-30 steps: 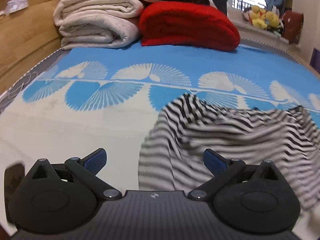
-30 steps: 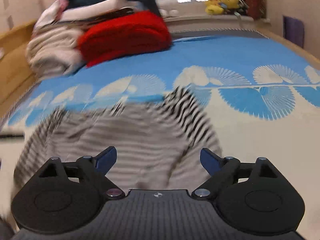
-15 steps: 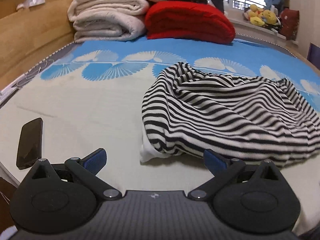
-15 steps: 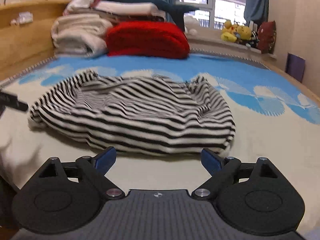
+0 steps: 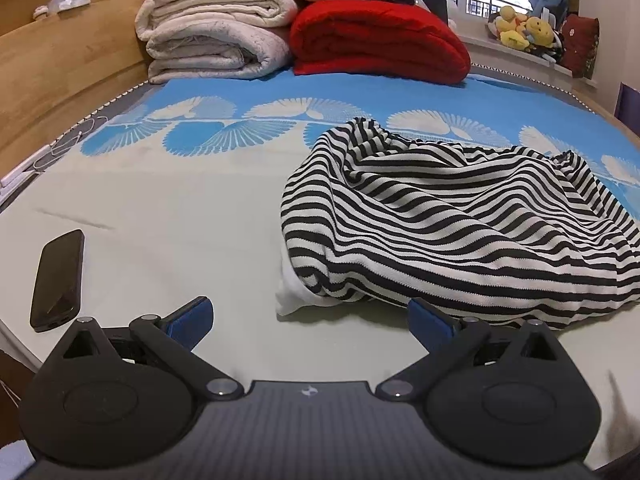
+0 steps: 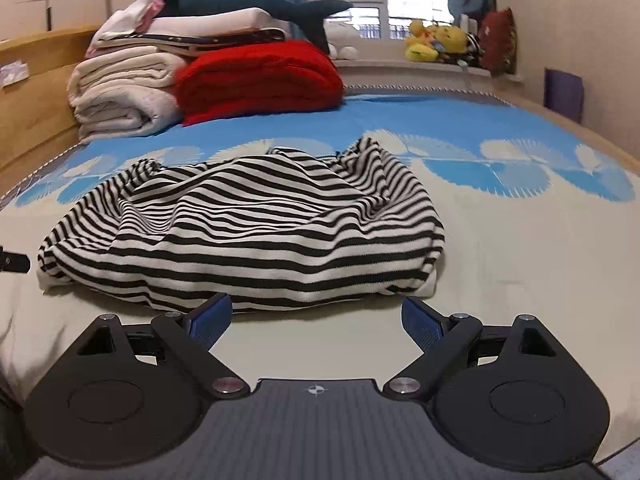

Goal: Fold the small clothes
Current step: 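Reach the right gripper toward the side of the striped bundle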

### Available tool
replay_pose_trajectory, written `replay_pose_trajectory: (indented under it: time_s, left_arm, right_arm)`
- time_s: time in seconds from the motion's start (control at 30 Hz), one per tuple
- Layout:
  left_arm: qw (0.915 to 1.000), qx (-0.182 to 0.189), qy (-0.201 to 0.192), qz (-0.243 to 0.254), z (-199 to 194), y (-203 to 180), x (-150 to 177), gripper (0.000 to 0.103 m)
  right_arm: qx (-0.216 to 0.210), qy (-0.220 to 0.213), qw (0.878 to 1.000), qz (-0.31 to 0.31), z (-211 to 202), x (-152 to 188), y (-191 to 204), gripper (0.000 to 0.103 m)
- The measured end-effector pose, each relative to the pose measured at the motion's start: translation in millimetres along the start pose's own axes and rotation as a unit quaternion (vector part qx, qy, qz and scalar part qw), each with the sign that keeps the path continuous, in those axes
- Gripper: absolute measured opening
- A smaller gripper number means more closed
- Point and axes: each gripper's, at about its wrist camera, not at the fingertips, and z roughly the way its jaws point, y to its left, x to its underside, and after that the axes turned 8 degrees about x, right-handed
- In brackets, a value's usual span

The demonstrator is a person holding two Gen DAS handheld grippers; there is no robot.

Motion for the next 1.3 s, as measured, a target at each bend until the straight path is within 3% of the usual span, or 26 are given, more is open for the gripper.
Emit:
replay_pose_trajectory:
  time_s: [0.5, 0.6, 0.73, 0.87, 1.0, 1.1, 1.17, 1.23, 1.3]
  left_arm:
    - [0.9997, -0.011, 0.013, -0.017, 13.2, 5.8, -3.3, 0.103]
    - [0.9995, -0.011, 0.012, -0.025, 12.0, 9.4, -3.5, 0.103]
    - [0.9992, -0.019, 0.016, -0.030, 14.7, 11.1, -4.5, 0.103]
    - [0.9981, -0.039, 0.027, -0.040, 24.1, 14.0, -9.6, 0.103]
    - [0.9959, -0.051, 0.046, -0.058, 37.7, 23.4, -21.6, 0.103]
    - [0.9941, -0.079, 0.051, -0.053, 48.7, 31.7, -35.2, 0.103]
    - [0.9928, -0.101, 0.050, -0.042, 56.8, 39.3, -46.1, 0.103]
    - [0.9908, -0.121, 0.050, -0.032, 65.8, 45.5, -54.2, 0.103]
    - [0.9878, -0.141, 0.059, -0.027, 78.3, 53.2, -59.9, 0.103]
  right_arm:
    - [0.014, 0.015, 1.000, 0.006, 13.8, -0.7, -3.5, 0.092]
    - [0.023, 0.019, 0.999, 0.034, 17.5, -3.6, -9.9, 0.092]
    - [0.020, 0.037, 0.992, 0.121, 28.9, -9.6, -29.9, 0.092]
    - [0.014, 0.061, 0.973, 0.223, 50.6, -14.4, -49.3, 0.092]
    - [0.017, 0.090, 0.938, 0.335, 77.2, -13.7, -62.7, 0.092]
    - [0.013, 0.119, 0.922, 0.368, 100.1, -12.8, -61.3, 0.093]
    - [0.005, 0.107, 0.919, 0.379, 108.9, -14.2, -60.0, 0.097]
    - [-0.015, 0.100, 0.901, 0.422, 118.9, -13.3, -65.8, 0.097]
    - [-0.023, 0.094, 0.880, 0.464, 127.7, -12.8, -73.2, 0.065]
